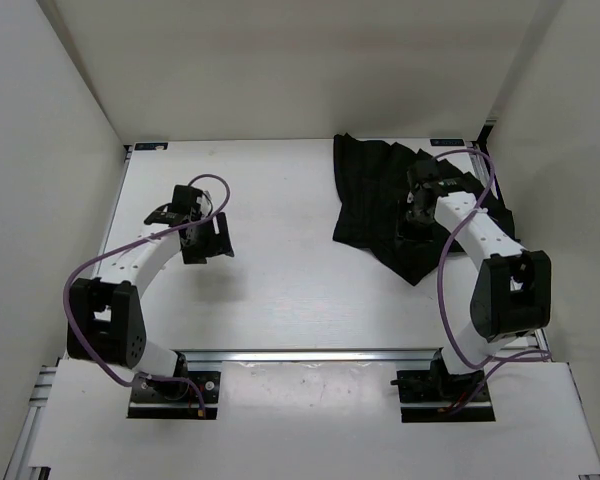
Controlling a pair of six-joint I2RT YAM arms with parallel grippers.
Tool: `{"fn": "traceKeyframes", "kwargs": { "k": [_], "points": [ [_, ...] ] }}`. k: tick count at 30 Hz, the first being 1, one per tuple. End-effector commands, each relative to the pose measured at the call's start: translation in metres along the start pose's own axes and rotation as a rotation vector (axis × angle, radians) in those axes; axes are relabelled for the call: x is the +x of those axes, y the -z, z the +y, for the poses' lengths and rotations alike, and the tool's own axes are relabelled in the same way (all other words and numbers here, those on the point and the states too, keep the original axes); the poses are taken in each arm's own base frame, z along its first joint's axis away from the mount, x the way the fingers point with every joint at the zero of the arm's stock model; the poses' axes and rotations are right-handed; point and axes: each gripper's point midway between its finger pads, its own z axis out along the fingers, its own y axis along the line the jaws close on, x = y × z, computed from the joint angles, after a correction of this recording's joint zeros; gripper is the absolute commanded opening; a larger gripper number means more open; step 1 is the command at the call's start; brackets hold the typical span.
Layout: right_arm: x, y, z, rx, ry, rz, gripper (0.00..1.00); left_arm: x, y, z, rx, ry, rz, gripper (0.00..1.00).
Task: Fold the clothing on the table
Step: Flatten the skirt out
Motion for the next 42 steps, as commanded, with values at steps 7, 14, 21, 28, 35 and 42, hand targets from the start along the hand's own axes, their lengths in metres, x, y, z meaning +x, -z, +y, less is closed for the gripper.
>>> {"fn": "traceKeyframes", "kwargs": {
  "k": [7,14,21,28,35,42],
  "points": [
    [-0.067,-0.038,0.073,-0.213,0.093,-0.101,0.42,0.027,0.004,-0.032,0.108,-0.076,-0.014,0.38],
    [-0.098,-0.075,0.11,-0.22,0.155,-0.084,0.44,0.068,-0.001,-0.03,0.126,-0.055,0.06,0.5],
    [-0.114,-0.086,0.106,-0.095,0.178,-0.119,0.46,0.064,0.007,-0.01,0.11,0.004,0.03,0.54],
    [-0.111,-0.087,0.097,0.044,0.213,-0.139,0.48,0.065,0.007,-0.013,0.126,0.013,0.034,0.53],
    [-0.101,-0.103,0.083,0.059,0.186,-0.081,0.49,0.071,0.004,-0.008,0.11,0.012,0.049,0.52],
    [-0.089,-0.12,0.094,-0.022,0.17,-0.01,0.49,0.075,0.005,-0.004,0.11,0.034,0.047,0.5]
  ]
}}
